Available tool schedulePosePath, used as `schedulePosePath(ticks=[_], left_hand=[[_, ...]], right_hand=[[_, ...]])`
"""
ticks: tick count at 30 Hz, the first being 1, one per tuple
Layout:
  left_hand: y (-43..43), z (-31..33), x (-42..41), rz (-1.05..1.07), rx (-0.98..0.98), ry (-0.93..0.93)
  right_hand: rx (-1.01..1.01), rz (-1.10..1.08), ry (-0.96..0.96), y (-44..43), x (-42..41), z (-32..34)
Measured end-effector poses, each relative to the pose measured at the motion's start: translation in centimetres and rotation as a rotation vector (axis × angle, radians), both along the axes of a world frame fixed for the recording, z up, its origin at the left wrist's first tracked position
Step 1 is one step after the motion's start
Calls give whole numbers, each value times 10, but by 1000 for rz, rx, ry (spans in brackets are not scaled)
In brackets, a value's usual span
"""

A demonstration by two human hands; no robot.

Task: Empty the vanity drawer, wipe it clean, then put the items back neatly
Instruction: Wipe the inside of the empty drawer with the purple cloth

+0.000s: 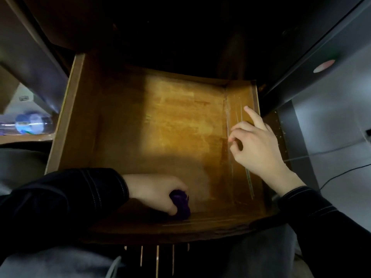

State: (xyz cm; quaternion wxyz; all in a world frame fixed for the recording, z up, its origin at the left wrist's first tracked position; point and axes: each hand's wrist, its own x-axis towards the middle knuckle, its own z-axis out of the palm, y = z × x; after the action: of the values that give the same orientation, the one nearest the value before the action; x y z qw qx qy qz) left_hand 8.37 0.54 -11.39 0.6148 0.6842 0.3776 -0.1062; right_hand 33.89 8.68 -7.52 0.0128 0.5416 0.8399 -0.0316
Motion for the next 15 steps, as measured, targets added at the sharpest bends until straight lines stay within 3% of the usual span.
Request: schedulePosePath(ticks=[5,10,15], left_hand=[[14,10,-15,-103,-116,51],[3,1,1,-60,-21,70],[14,21,-19,-126,-166,-8]], right_hand=[[12,0,4,-1,0,0],[1,-2,11,-1,0,1],[9,-4,13,-2,0,1]])
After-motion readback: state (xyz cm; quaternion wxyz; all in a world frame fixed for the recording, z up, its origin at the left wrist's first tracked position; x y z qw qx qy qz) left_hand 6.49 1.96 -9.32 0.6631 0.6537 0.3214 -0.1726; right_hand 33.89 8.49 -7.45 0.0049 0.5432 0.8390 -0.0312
